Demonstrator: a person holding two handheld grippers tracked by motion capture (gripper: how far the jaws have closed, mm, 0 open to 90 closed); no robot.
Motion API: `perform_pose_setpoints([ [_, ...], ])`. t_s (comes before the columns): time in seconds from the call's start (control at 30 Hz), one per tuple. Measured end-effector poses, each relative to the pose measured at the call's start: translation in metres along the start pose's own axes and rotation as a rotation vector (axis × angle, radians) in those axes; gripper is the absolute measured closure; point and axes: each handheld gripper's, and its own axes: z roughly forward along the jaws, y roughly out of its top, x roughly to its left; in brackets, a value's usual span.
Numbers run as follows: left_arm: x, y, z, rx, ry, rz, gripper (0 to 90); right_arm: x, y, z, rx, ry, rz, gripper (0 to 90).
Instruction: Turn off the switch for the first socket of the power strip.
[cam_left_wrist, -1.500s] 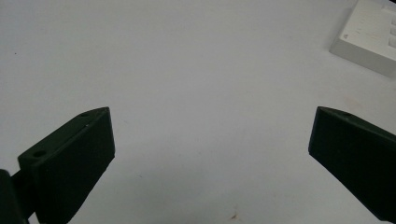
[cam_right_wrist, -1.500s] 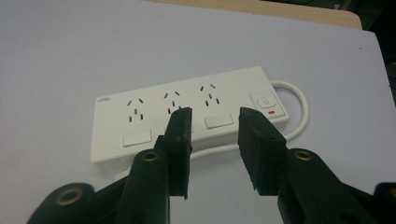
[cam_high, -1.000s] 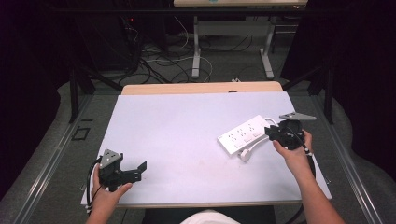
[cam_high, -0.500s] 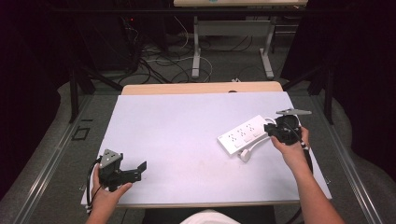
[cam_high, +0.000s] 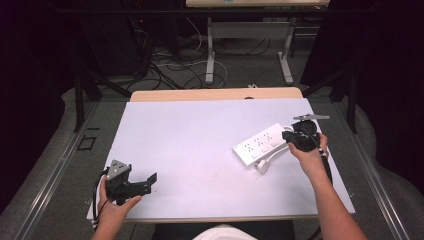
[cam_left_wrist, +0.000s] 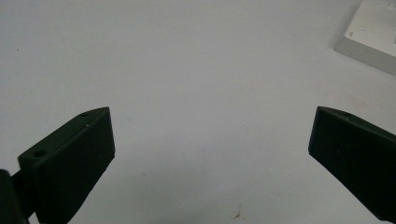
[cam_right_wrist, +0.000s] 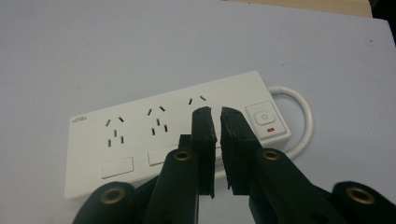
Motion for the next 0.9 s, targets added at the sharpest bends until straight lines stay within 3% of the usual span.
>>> perform_pose_setpoints([
  [0.9,0.0,0.0,0.0,0.001,0.0,-0.001,0.0,-0.004,-0.011,0.035,0.084,-0.005,0.012,88.6],
])
